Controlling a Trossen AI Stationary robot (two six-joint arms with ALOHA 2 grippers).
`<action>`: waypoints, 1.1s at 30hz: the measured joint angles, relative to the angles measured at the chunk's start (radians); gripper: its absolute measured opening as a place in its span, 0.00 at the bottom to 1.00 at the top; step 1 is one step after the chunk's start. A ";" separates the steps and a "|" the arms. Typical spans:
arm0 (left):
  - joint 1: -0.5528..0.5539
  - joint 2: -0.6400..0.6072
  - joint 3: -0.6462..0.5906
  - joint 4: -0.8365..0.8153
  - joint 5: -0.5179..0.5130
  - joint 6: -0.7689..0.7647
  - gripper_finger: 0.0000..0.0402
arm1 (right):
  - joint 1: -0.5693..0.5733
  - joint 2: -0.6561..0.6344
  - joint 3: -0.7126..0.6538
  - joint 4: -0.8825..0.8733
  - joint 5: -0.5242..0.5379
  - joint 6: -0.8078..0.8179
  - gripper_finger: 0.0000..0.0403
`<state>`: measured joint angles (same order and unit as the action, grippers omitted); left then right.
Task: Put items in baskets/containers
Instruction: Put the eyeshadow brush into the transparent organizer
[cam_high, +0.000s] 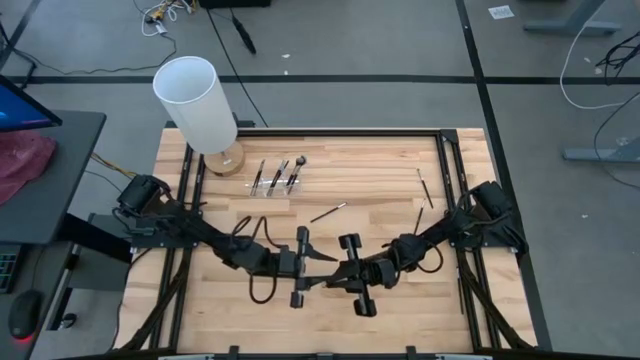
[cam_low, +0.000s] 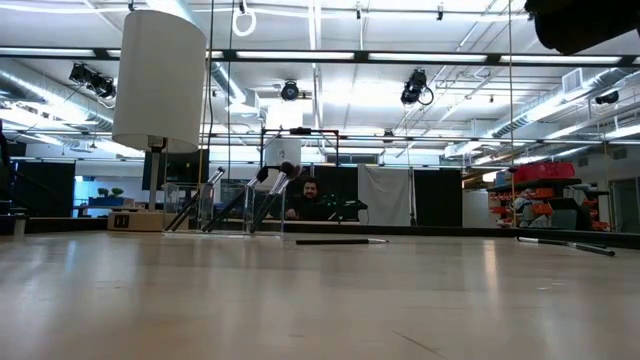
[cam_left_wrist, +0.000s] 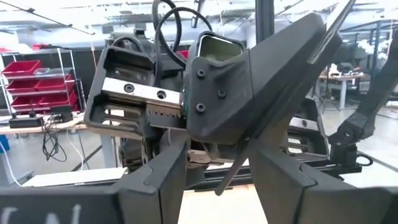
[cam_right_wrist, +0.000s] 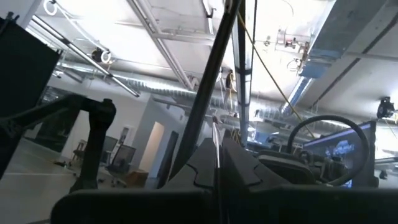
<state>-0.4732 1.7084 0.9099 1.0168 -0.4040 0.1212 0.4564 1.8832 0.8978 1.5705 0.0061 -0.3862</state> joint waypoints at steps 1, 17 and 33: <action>0.000 0.002 0.005 -0.003 0.004 0.003 0.44 | 0.001 0.000 0.000 0.000 0.000 0.000 0.02; 0.004 0.060 0.027 0.009 0.138 0.028 0.44 | 0.037 0.000 0.006 0.000 0.007 -0.068 0.02; 0.000 0.059 0.027 -0.028 0.092 0.174 0.44 | 0.050 0.000 0.041 0.000 0.025 -0.063 0.02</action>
<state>-0.4732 1.7676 0.9367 0.9893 -0.3124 0.2957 0.5067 1.8832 0.9390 1.5707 0.0311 -0.4491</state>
